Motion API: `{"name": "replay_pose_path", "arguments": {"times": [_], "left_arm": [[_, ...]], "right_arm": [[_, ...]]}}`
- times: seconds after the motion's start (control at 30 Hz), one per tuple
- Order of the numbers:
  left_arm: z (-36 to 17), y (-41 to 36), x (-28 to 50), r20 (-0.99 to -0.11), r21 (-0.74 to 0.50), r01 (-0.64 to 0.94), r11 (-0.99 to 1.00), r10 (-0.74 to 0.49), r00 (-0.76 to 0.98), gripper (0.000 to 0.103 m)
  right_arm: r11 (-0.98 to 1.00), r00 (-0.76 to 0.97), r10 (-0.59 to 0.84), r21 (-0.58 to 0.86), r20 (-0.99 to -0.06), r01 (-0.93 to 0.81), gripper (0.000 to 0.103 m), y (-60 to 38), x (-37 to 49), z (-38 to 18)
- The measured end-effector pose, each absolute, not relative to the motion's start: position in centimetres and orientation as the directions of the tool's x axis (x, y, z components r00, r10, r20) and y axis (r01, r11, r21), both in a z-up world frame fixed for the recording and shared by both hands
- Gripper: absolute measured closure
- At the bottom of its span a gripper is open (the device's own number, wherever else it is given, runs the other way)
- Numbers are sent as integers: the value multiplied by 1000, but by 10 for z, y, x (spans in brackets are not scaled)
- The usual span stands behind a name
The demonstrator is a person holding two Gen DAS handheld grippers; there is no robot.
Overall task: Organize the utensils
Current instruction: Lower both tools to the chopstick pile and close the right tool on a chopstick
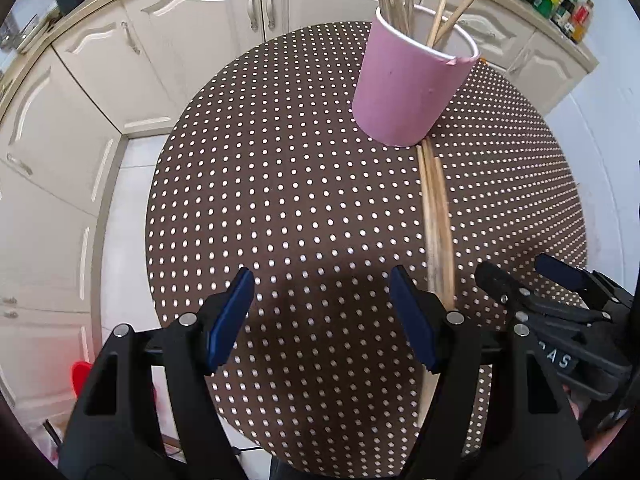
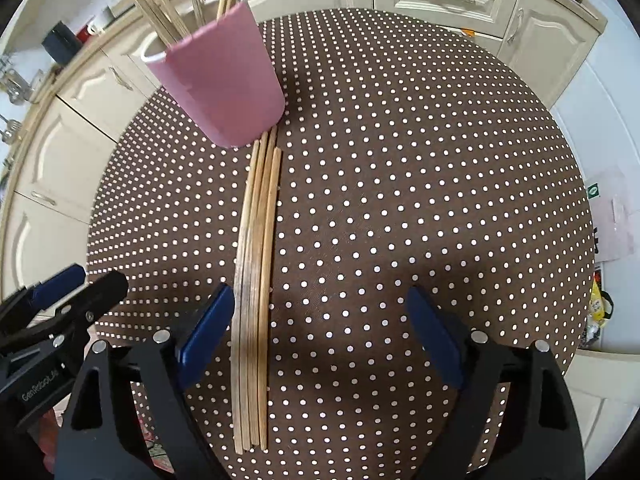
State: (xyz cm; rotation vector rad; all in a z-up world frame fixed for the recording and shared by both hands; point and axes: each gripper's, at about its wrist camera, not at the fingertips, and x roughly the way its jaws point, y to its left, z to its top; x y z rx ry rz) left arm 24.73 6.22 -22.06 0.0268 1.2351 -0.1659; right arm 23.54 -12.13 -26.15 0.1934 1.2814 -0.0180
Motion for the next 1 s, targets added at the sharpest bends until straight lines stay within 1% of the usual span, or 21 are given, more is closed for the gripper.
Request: {"name": "replay_pose_path", "arguments": {"times": [0.17, 0.37, 0.53, 0.7, 0.77, 0.8, 0.83, 0.87, 0.9, 0.93, 1.0], "left_arm": [[-233, 60, 262, -951, -91, 170, 981, -137, 279, 34], [-245, 60, 278, -960, -110, 188, 976, -153, 233, 34], [-251, 59, 291, -964, -115, 205, 972, -159, 212, 34], [-254, 61, 307, -965, -127, 209, 970, -170, 201, 34], [-254, 63, 313, -964, -129, 208, 970, -172, 201, 34], [-255, 64, 315, -964, -135, 205, 969, -176, 199, 34], [-256, 66, 316, -964, -143, 201, 969, -183, 195, 34], [-257, 66, 318, -964, -151, 198, 969, -189, 189, 34], [-260, 68, 320, -964, -157, 193, 969, -192, 182, 34], [-261, 69, 321, -966, -159, 188, 969, -192, 175, 34], [-265, 69, 320, -965, -173, 184, 968, -204, 166, 34]], "right_arm": [[985, 237, 68, 103, -969, 137, 19, -113, 243, -280], [991, 233, 3, 34, -972, 127, 23, -106, 253, -287], [986, 228, 20, 56, -974, 154, 23, -107, 262, -293], [987, 234, -8, 29, -972, 158, 23, -103, 272, -293], [984, 230, -4, 37, -973, 173, 27, -101, 273, -291], [982, 232, 0, 43, -973, 181, 31, -101, 276, -291], [982, 228, -17, 26, -973, 188, 42, -100, 279, -292], [983, 223, -9, 32, -975, 181, 42, -98, 283, -293], [984, 212, -19, 19, -977, 174, 44, -96, 288, -293], [987, 204, -46, -12, -978, 162, 49, -93, 290, -295], [991, 215, -64, -36, -974, 133, 51, -87, 291, -293]]}}
